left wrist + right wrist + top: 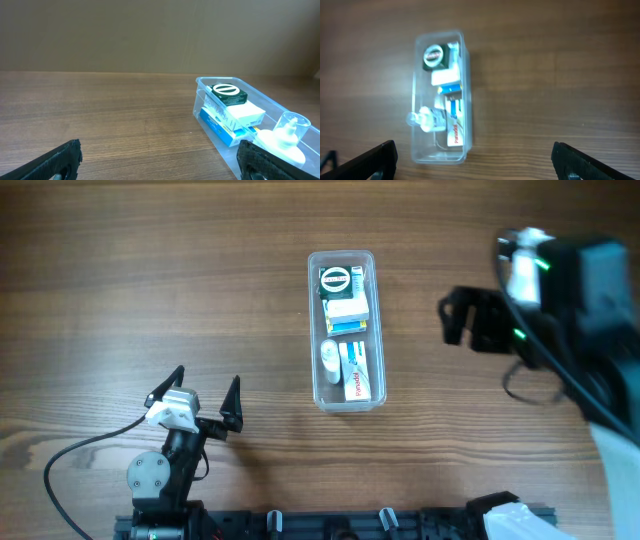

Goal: Pack container

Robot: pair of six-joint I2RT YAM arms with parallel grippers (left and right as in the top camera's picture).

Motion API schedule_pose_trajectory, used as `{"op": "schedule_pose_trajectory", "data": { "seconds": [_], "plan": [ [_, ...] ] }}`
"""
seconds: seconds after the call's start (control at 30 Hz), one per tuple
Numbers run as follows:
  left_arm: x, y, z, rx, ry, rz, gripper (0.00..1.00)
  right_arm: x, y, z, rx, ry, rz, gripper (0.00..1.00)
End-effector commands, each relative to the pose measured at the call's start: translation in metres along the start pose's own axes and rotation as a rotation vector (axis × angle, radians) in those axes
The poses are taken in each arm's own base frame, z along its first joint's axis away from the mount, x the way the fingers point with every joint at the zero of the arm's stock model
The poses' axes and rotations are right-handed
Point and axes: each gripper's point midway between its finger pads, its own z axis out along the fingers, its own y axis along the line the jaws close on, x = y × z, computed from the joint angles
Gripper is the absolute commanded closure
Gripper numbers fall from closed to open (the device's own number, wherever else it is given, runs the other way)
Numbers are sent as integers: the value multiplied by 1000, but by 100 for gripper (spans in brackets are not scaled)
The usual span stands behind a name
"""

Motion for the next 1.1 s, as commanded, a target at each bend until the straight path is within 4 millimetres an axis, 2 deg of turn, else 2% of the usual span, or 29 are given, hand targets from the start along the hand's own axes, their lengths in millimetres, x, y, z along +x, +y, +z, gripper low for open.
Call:
{"op": "schedule_pose_trajectory", "data": {
  "seconds": [0.0, 0.1, 0.2, 0.27, 0.43, 0.5, 0.57, 0.63, 0.7, 0.8, 0.97, 1.07],
  "plan": [
    [1, 4, 0, -17, -2, 15, 0, -5, -34, -53, 52, -177, 84, 0],
    [1, 4, 0, -17, -2, 15, 0, 4, -47, -91, 72, -293, 125, 0],
    [1, 4, 0, -17, -2, 15, 0, 12, -53, -118, 87, -380, 144, 0],
    [1, 4, 0, -17, -2, 15, 0, 18, -68, -137, 163, -449, 180, 0],
    [1, 4, 0, -17, -2, 15, 0, 42, -74, -154, 196, -496, 208, 0],
    [1, 4, 0, -17, -2, 15, 0, 50, -80, -144, 217, -467, 213, 0],
    [1, 4, 0, -17, -2, 15, 0, 47, -83, -126, 215, -447, 214, 0],
    [1, 4, 0, -17, -2, 15, 0, 42, -83, -106, 184, -509, 205, 0],
    [1, 4, 0, -17, -2, 15, 0, 50, -85, -84, 143, -584, 193, 0],
    [1, 4, 0, -17, -2, 15, 0, 73, -91, -38, 85, -698, 170, 0],
    [1, 4, 0, -17, -2, 15, 0, 97, -79, 37, -118, -852, 77, 0],
    [1, 4, 0, -17, -2, 15, 0, 95, -83, 61, -182, -895, 160, 0]
  ]
}}
